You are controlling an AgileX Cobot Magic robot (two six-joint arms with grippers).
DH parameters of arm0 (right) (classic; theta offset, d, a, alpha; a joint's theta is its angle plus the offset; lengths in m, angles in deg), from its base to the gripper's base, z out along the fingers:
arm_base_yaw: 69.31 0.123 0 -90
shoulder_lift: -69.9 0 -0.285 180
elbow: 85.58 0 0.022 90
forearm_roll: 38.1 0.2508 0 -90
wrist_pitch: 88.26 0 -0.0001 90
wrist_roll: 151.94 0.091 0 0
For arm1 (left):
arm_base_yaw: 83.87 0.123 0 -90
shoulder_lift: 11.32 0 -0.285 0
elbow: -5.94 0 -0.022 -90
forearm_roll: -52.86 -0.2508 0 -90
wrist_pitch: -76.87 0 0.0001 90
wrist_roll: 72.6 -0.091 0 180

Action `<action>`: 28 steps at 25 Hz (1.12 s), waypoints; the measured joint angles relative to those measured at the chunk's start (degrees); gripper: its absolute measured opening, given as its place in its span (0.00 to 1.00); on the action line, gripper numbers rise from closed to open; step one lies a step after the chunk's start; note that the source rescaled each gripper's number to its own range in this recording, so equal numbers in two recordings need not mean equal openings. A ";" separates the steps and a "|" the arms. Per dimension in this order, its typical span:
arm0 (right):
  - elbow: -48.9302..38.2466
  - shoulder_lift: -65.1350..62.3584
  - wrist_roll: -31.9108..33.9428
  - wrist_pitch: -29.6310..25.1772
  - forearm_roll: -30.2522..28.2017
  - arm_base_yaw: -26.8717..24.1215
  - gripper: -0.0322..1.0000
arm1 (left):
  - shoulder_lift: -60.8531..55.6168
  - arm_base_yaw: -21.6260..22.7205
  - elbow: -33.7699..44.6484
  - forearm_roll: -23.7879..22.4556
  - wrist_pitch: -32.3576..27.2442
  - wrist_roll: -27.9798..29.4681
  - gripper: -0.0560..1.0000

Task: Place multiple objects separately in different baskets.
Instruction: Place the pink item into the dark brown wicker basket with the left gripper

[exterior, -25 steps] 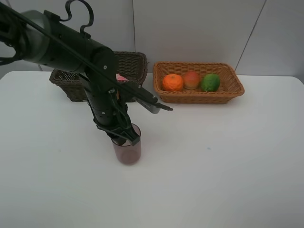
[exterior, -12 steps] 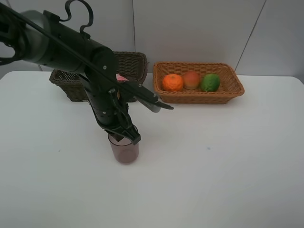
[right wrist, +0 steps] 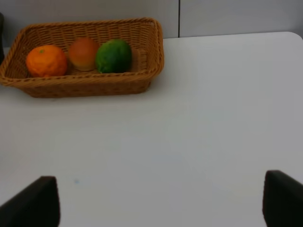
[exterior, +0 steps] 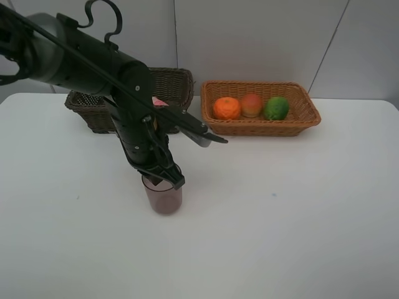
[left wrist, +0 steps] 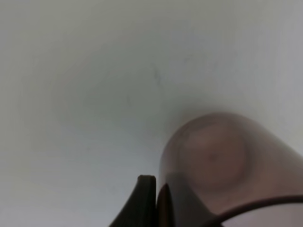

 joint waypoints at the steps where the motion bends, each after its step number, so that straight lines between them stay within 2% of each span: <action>1: 0.00 0.00 0.00 0.00 0.00 0.00 0.82 | -0.21 0.00 -0.48 0.00 -0.79 0.57 0.05; 5: 0.00 0.00 0.00 0.00 0.00 0.00 0.82 | -2.18 0.48 -6.38 -0.05 -7.49 2.81 0.05; 9: 0.00 0.00 0.00 0.00 0.00 0.00 0.82 | -3.26 2.95 -14.37 -0.11 -13.88 6.85 0.05; 14: 0.00 0.00 0.00 0.00 0.00 0.00 0.82 | -3.33 7.60 -20.65 -0.71 -14.65 11.92 0.05; 17: 0.00 0.00 0.00 0.00 0.00 0.00 0.82 | -3.33 10.45 -22.66 -1.55 -11.28 12.82 0.05; 21: 0.00 0.00 0.00 0.00 0.00 0.00 0.82 | -3.33 13.37 -22.92 -2.09 -3.68 13.07 0.05; 28: 0.00 0.00 0.00 0.00 0.00 0.00 0.82 | -0.61 14.95 -23.03 -6.17 10.02 13.11 0.05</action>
